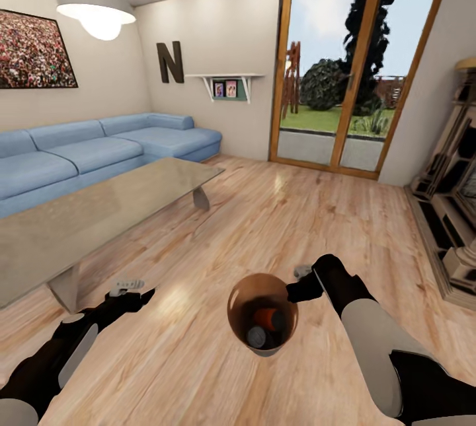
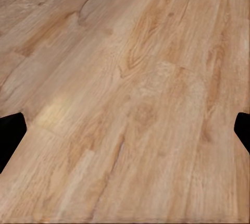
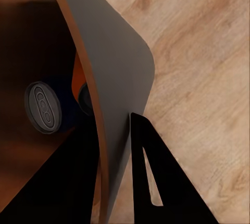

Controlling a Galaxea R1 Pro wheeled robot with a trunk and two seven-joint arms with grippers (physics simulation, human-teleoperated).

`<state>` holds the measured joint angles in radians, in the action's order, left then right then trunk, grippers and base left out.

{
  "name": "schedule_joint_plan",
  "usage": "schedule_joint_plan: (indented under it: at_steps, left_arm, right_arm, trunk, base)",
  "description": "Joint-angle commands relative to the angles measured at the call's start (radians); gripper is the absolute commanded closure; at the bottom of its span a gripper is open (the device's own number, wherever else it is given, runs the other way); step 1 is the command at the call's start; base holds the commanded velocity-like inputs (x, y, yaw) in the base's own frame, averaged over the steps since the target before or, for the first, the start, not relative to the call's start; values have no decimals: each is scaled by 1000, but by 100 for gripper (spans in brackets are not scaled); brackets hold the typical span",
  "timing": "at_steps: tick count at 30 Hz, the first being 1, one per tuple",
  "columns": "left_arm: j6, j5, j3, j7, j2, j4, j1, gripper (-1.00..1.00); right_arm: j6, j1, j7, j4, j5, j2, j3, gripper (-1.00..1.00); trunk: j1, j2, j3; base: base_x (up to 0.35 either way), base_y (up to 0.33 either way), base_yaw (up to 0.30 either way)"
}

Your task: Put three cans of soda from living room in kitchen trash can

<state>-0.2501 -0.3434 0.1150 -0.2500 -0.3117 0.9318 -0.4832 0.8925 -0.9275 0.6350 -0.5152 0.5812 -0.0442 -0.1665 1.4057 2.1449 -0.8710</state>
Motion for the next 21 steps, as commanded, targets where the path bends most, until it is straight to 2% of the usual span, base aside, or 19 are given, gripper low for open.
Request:
schedule_joint_plan:
  at_steps: [1, 21]
  left_arm:
    - [0, 0, 0, 0, 0, -2, 0, -100]
    - [0, -2, 0, 0, 0, -11, 0, -100]
  right_arm:
    - [6, -1, 5, 0, -23, 0, -2, 100]
    - [6, -1, 5, 0, -23, 0, -2, 100]
  trunk:
    - [0, 0, -1]
    - [0, 0, -26]
  base:
    - [-260, 184, 156]
    - [-234, 217, 157]
